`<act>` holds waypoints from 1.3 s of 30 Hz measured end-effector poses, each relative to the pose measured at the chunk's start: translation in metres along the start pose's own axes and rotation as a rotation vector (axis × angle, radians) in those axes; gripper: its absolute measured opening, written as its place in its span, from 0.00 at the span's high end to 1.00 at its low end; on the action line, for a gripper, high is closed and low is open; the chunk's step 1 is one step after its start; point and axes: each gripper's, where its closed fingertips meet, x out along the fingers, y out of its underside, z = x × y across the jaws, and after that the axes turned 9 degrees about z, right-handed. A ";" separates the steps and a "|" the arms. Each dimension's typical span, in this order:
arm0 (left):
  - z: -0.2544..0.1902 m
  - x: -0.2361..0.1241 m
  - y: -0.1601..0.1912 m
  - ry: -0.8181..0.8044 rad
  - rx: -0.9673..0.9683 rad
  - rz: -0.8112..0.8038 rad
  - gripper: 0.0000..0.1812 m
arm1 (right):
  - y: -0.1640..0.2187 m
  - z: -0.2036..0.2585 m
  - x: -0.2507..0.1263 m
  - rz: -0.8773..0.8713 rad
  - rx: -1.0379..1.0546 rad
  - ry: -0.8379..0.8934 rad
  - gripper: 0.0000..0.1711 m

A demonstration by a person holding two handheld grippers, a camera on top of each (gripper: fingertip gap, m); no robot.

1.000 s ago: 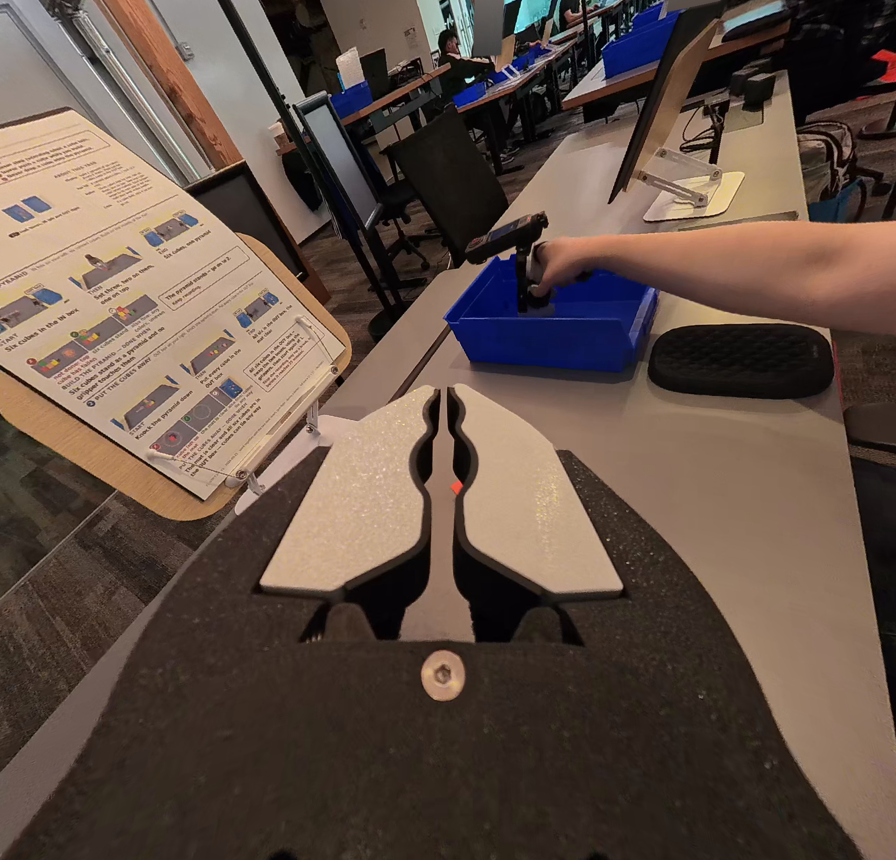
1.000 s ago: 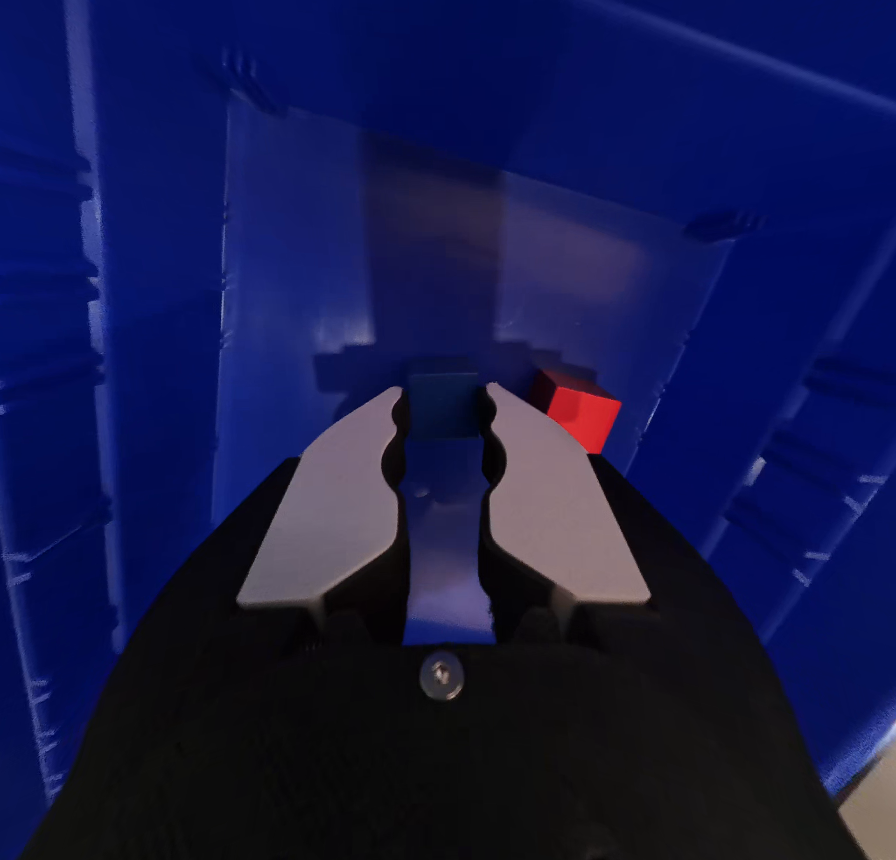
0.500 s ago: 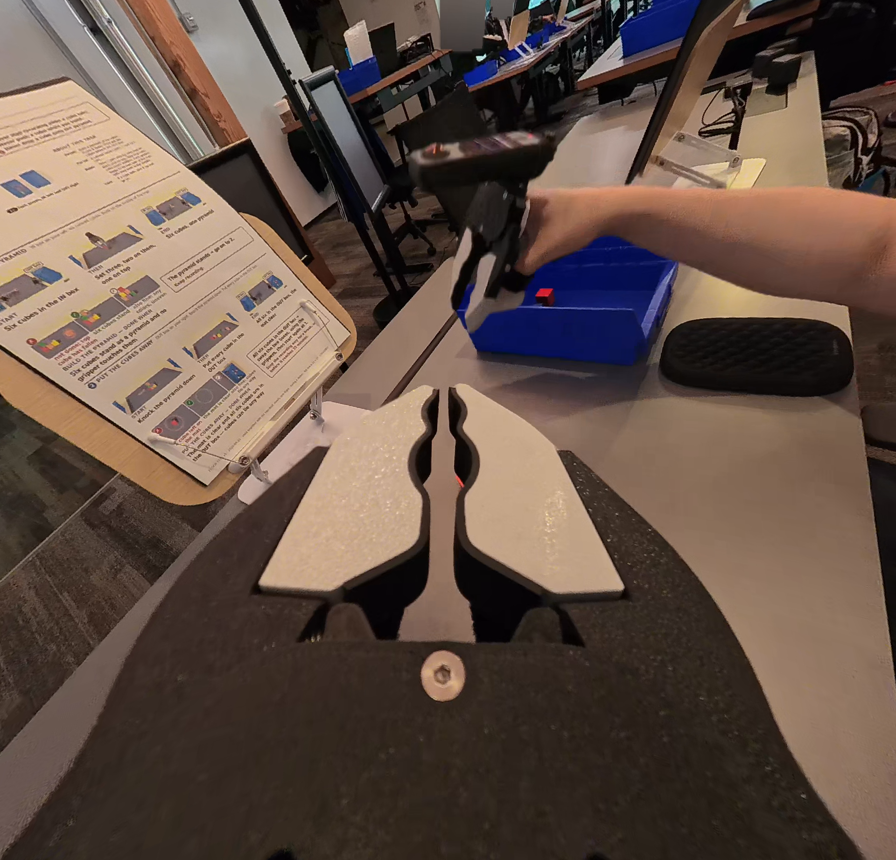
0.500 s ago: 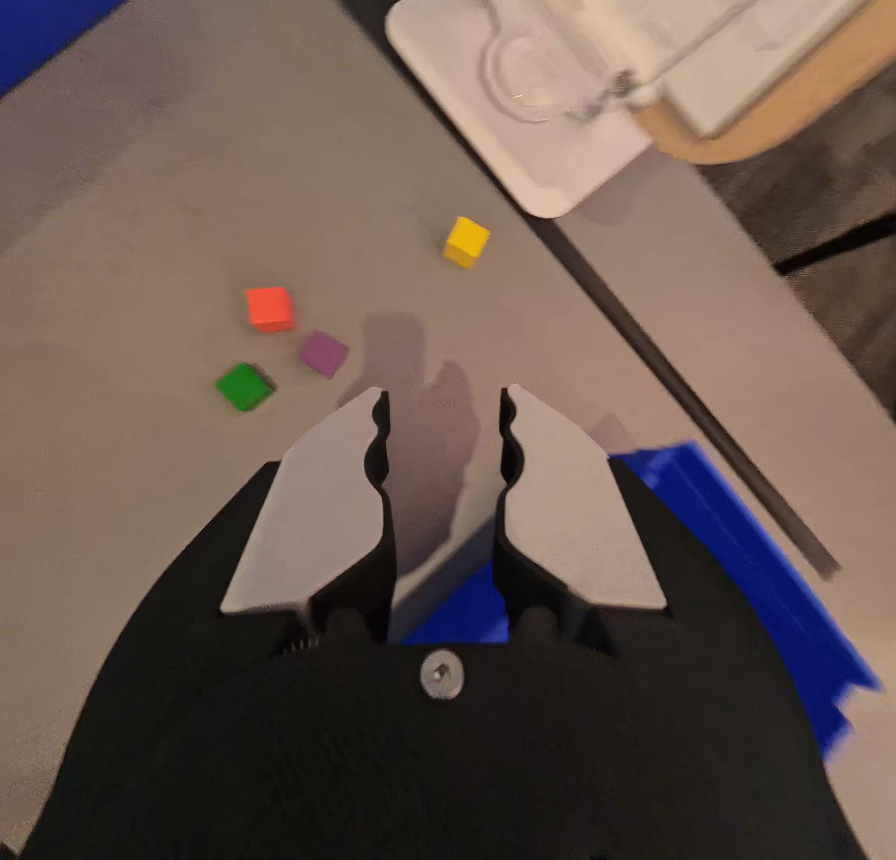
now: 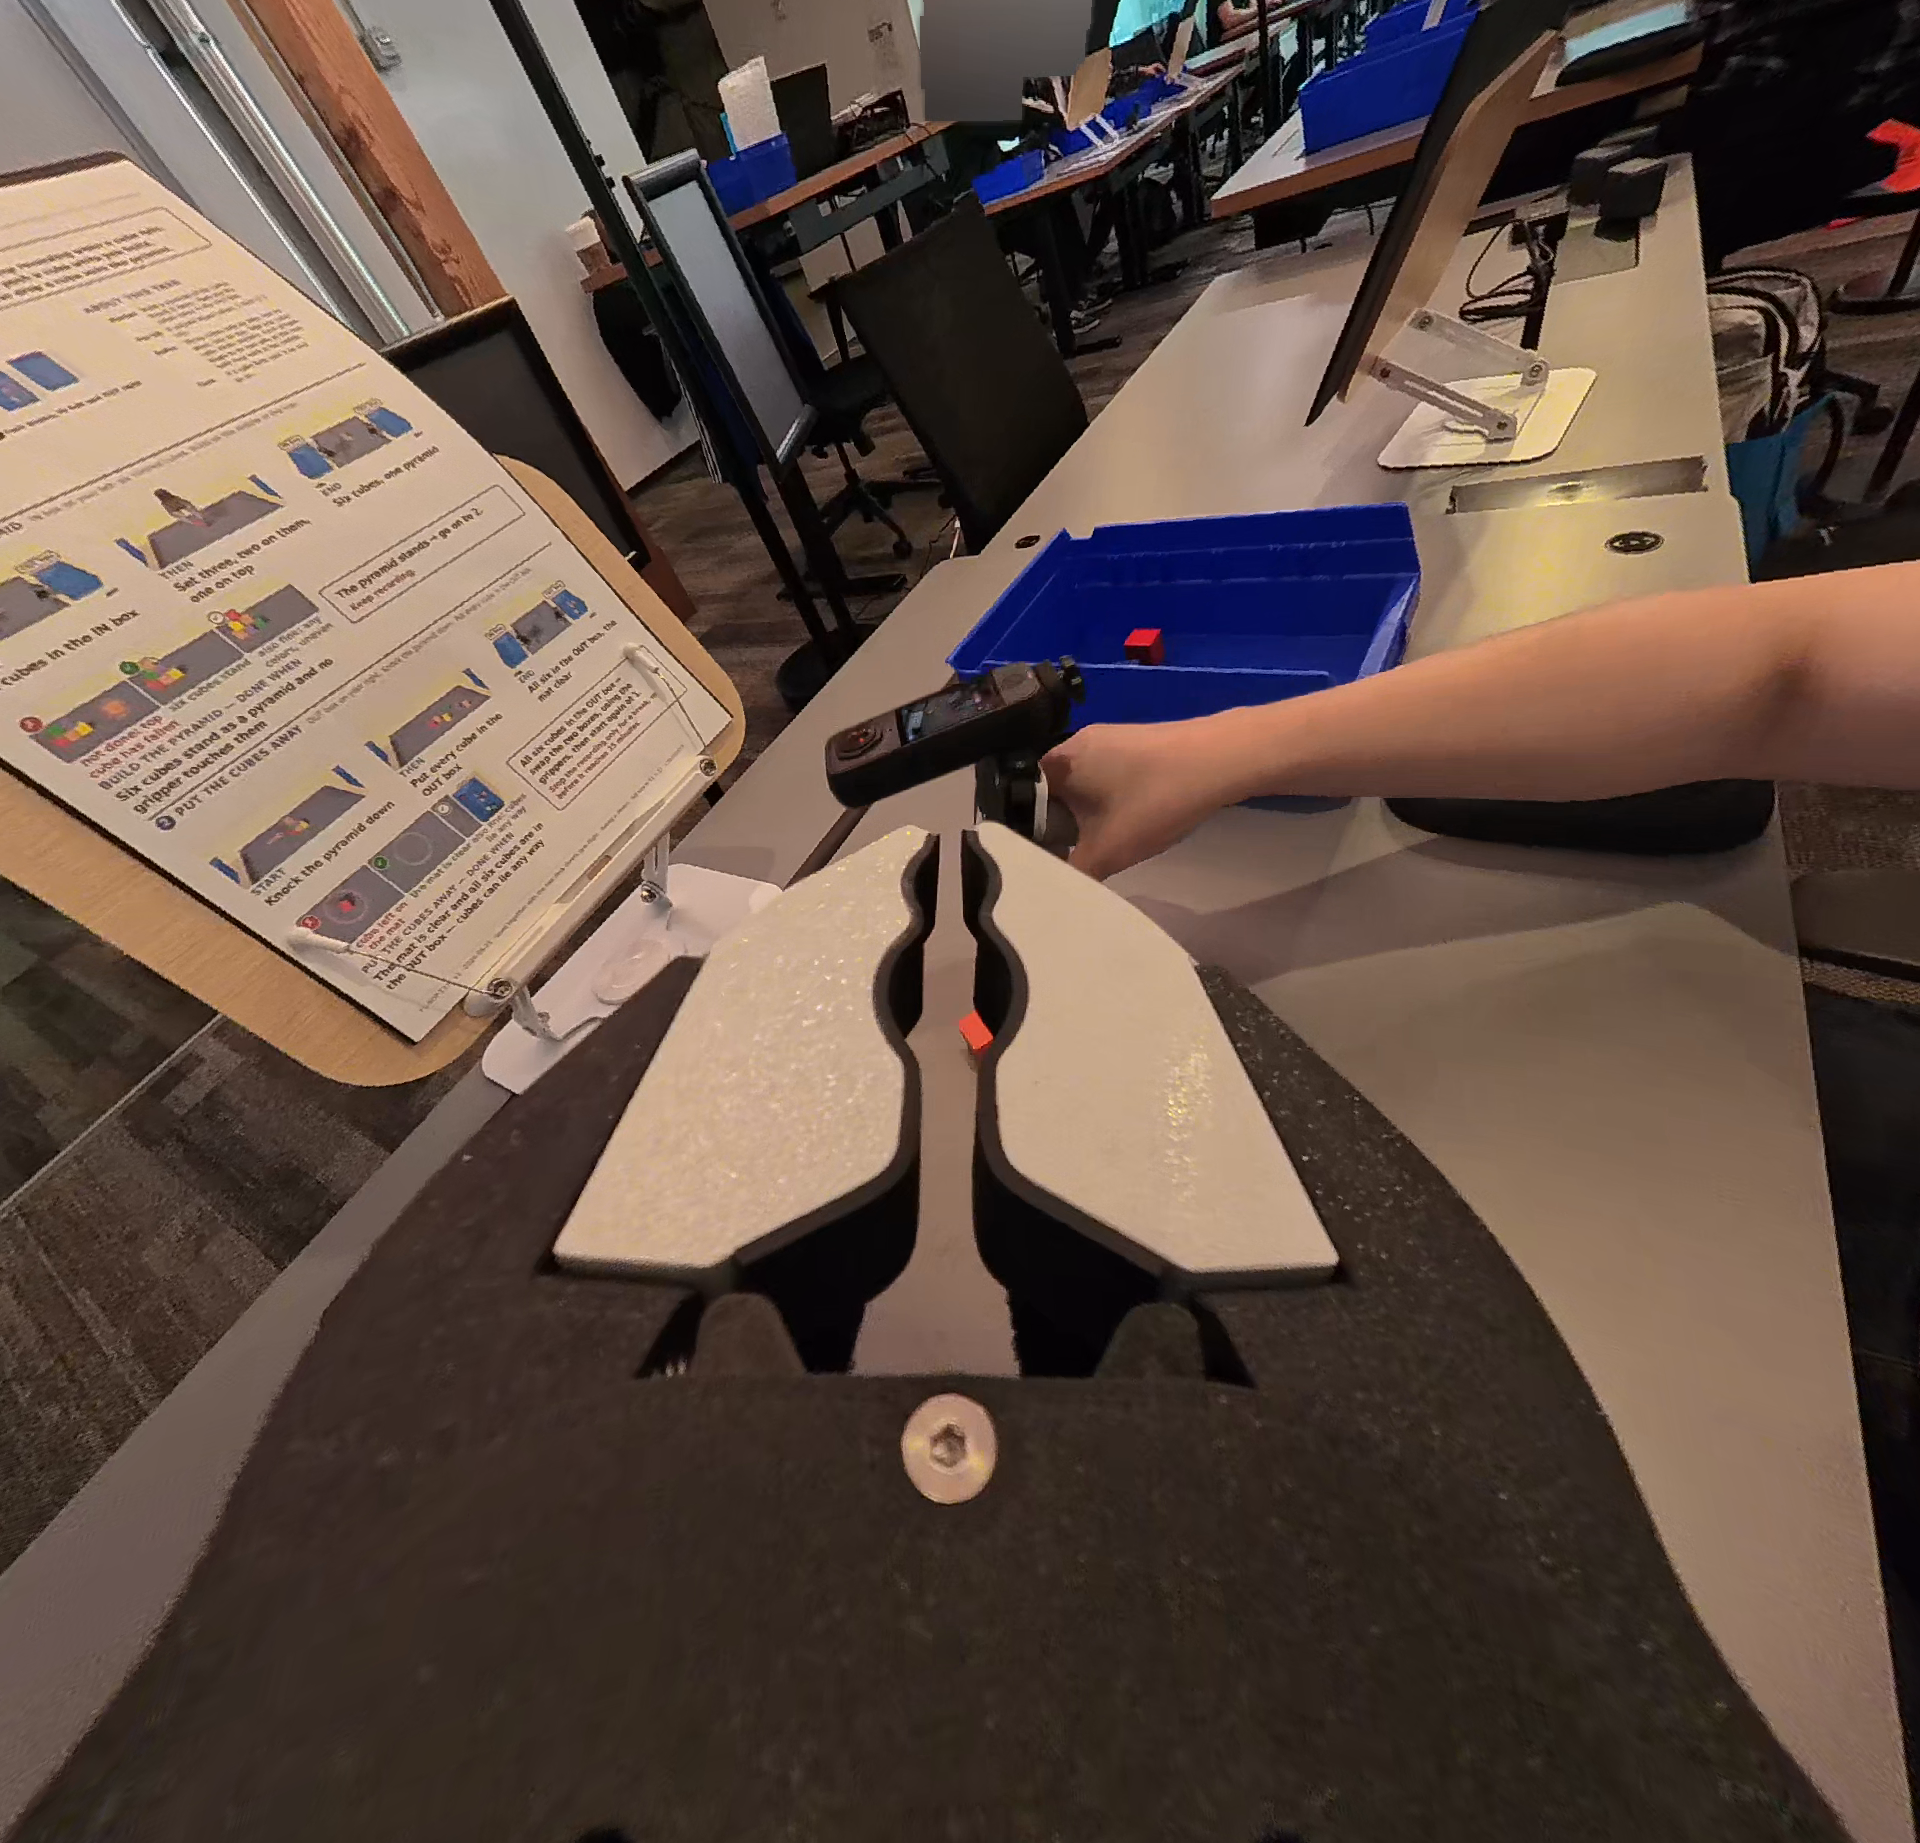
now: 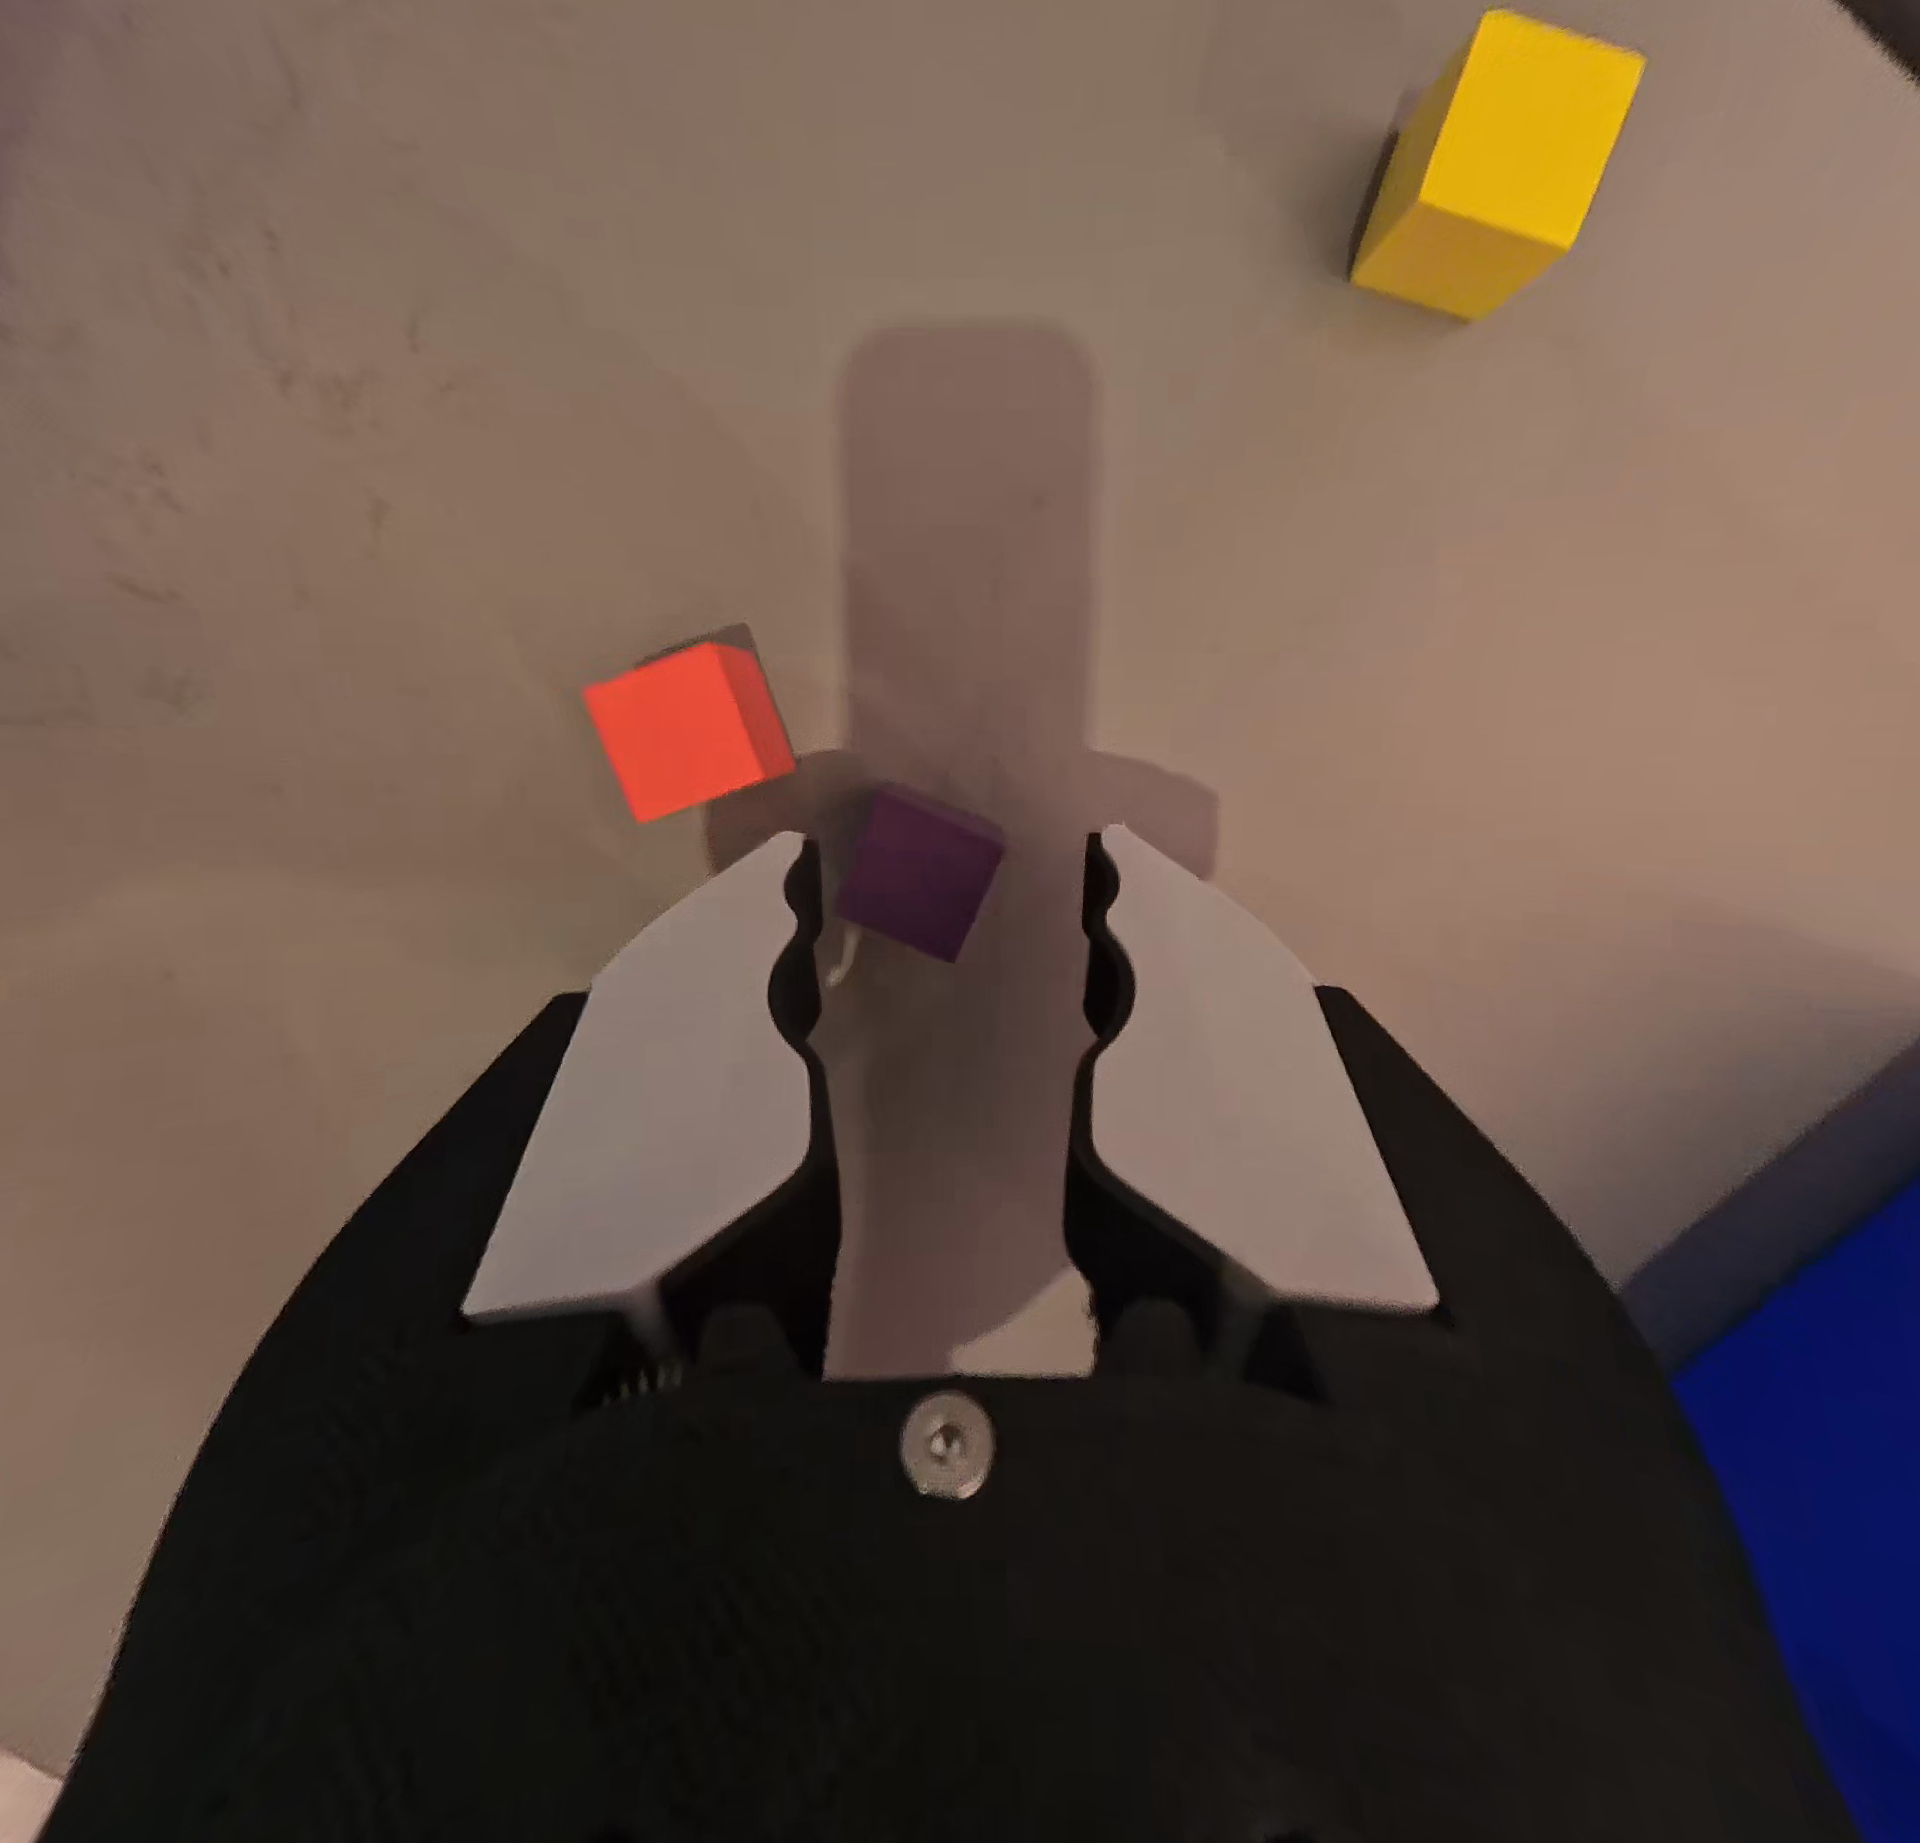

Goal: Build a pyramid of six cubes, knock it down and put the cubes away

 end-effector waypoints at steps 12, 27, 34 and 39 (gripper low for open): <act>-0.003 0.001 0.000 0.007 0.014 0.001 0.98 | -0.018 -0.008 -0.121 -0.259 -0.103 -0.006 0.83; -0.010 0.008 -0.001 0.021 0.031 0.019 0.98 | 0.130 -0.216 -0.079 -0.074 0.397 0.013 0.83; -0.008 0.015 0.005 0.025 0.020 0.046 0.98 | 0.147 -0.213 -0.038 0.066 0.387 0.052 0.82; -0.009 0.019 0.006 0.032 0.024 0.055 0.98 | 0.141 -0.217 -0.072 0.001 0.352 0.154 0.78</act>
